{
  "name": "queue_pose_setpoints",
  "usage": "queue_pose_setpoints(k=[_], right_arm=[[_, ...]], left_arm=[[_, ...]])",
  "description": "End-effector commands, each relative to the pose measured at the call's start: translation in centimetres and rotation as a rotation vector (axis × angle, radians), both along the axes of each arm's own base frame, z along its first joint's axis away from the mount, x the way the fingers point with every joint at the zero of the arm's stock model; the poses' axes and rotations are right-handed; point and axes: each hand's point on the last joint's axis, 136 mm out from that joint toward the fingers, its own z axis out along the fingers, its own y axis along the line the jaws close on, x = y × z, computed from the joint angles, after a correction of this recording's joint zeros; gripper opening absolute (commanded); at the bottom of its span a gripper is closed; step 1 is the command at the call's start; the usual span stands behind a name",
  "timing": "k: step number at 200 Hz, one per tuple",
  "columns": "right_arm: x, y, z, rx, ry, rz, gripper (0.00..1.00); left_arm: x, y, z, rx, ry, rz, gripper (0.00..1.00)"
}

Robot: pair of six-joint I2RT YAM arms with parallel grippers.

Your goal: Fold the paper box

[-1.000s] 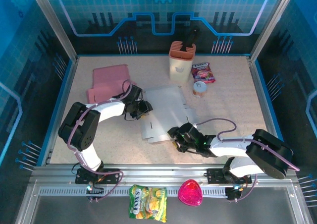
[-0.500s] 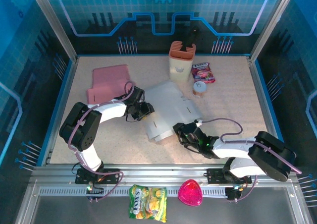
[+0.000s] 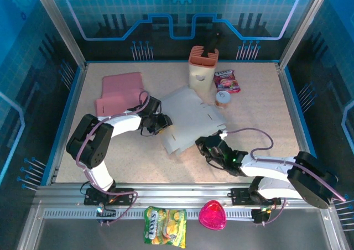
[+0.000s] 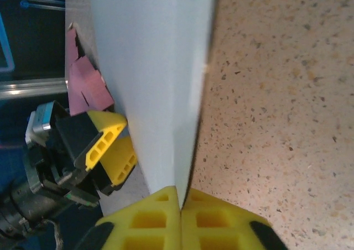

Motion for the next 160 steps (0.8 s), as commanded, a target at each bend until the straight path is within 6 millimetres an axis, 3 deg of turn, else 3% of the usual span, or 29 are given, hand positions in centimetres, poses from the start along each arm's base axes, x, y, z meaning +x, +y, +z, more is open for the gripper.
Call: queue_pose_setpoints(k=[1, 24, 47, 89, 111, 135, 160], right_arm=[[1.3, 0.4, 3.4, 0.019, -0.061, -0.032, 0.0], [1.3, 0.2, 6.1, -0.007, -0.065, -0.037, 0.0], [1.3, 0.0, 9.6, 0.0, -0.07, -0.056, 0.0], [1.1, 0.3, 15.5, 0.012, -0.045, -0.038, 0.0], [0.4, -0.4, 20.3, -0.007, -0.034, -0.024, 0.0], [-1.4, -2.4, 23.7, -0.038, 0.031, -0.043, 0.0], [-2.9, -4.1, 25.5, -0.045, 0.127, -0.09, 0.0]], left_arm=[[-0.7, -0.2, 1.7, 0.026, -0.019, -0.035, 0.5], [-0.5, 0.2, 6.0, 0.099, -0.104, -0.048, 0.63], [-0.6, 0.9, 11.6, 0.174, -0.224, -0.044, 0.73], [-1.6, 4.3, 21.4, 0.242, -0.441, 0.036, 0.75], [-2.6, 6.1, 26.3, 0.289, -0.546, 0.046, 0.75], [-3.7, 6.4, 29.7, 0.288, -0.636, -0.01, 0.75], [-5.2, 3.7, 31.4, 0.206, -0.699, -0.183, 0.74]])
